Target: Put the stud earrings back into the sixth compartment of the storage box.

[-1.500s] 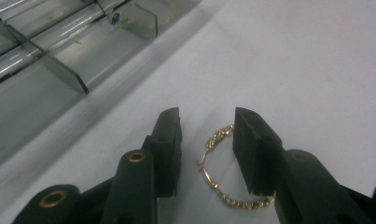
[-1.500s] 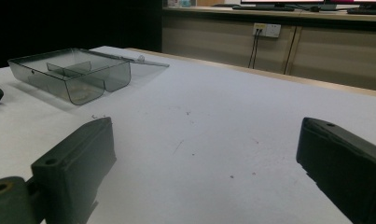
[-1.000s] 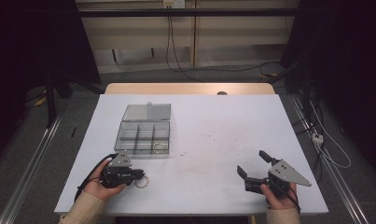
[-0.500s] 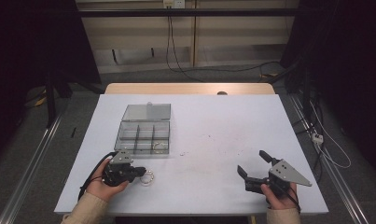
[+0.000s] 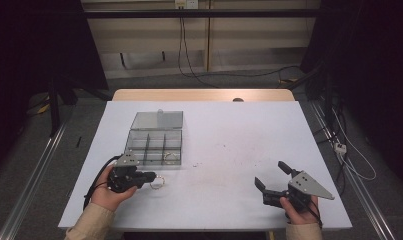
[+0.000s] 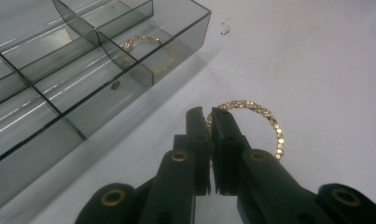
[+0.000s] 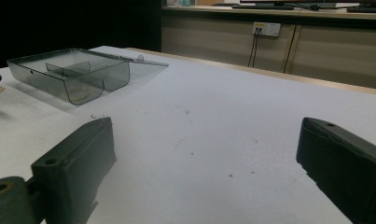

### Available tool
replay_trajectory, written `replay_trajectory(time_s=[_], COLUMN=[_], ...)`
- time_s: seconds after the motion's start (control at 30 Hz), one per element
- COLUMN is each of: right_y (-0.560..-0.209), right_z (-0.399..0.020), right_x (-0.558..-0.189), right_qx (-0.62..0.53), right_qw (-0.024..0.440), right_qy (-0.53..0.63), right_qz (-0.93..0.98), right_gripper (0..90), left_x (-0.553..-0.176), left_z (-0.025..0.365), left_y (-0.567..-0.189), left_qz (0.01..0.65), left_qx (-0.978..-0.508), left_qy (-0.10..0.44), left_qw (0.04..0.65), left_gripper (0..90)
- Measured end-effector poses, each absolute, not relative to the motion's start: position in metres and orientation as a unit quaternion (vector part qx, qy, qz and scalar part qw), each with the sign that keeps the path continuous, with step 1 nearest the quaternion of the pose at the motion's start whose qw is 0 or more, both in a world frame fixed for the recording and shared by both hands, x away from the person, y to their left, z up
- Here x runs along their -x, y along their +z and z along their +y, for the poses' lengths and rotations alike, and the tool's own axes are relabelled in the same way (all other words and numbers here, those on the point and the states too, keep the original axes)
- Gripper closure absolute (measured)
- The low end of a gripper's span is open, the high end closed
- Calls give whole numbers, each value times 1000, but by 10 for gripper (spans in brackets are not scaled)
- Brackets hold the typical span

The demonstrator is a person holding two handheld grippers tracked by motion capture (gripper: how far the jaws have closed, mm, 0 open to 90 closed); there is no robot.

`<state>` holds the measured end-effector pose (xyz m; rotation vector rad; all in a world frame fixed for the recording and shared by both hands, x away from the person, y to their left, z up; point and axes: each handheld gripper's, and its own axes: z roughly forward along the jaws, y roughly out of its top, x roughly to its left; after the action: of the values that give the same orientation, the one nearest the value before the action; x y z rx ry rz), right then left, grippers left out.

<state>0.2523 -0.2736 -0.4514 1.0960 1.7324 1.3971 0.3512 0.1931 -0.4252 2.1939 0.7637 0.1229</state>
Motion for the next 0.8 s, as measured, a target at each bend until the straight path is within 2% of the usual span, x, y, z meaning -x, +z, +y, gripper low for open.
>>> replay_trajectory(time_s=[0.8], right_y=[-452], right_z=[-274], right_x=[-253], right_qx=[-418], right_qw=[323], right_qy=[534], right_qz=[660], right_gripper=[38], left_x=[-364], left_z=[187], left_y=[-407], left_qz=[309], left_qx=[-860], left_qy=[34], left_qw=[404], left_gripper=[868])
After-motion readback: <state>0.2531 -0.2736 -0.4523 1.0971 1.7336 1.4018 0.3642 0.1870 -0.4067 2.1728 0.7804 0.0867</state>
